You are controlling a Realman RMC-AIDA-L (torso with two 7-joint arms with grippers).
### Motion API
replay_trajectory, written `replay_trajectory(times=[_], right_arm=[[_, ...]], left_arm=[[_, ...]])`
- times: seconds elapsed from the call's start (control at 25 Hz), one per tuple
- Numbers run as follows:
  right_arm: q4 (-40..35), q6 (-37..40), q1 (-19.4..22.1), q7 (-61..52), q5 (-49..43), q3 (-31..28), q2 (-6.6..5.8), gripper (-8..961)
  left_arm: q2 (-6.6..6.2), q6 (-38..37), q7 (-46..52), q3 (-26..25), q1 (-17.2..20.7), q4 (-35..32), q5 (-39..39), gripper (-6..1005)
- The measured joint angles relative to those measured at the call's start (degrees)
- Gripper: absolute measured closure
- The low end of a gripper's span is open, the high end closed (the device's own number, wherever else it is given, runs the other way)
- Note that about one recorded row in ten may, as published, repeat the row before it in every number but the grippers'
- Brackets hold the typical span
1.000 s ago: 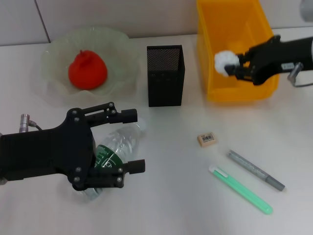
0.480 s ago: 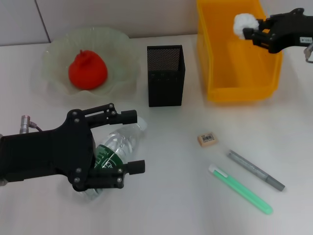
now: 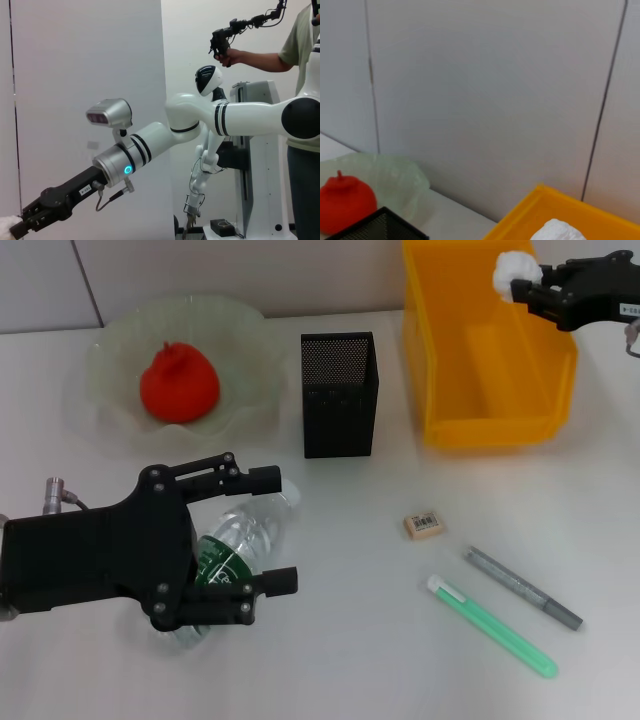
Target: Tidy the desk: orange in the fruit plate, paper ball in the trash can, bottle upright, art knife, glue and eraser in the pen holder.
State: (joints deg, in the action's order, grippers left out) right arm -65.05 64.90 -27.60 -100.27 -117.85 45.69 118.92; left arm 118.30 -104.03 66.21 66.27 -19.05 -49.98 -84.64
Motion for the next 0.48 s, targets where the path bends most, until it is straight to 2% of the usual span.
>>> replay_trajectory(times=[0.28,0.48], right_arm=[[4.28,-4.30,-1.68,0.35,-0.11,-0.21,-0.85,698],[5.08,-5.43,-1.79,-0.12,0.04,-0.31,-1.00,697]], left_arm=[[0.00,-0.05,-0.03,0.00,-0.03,0.21,0.00,232],[0.00,-0.11,-0.03,0.00,-0.03,0.57,0.01,233]])
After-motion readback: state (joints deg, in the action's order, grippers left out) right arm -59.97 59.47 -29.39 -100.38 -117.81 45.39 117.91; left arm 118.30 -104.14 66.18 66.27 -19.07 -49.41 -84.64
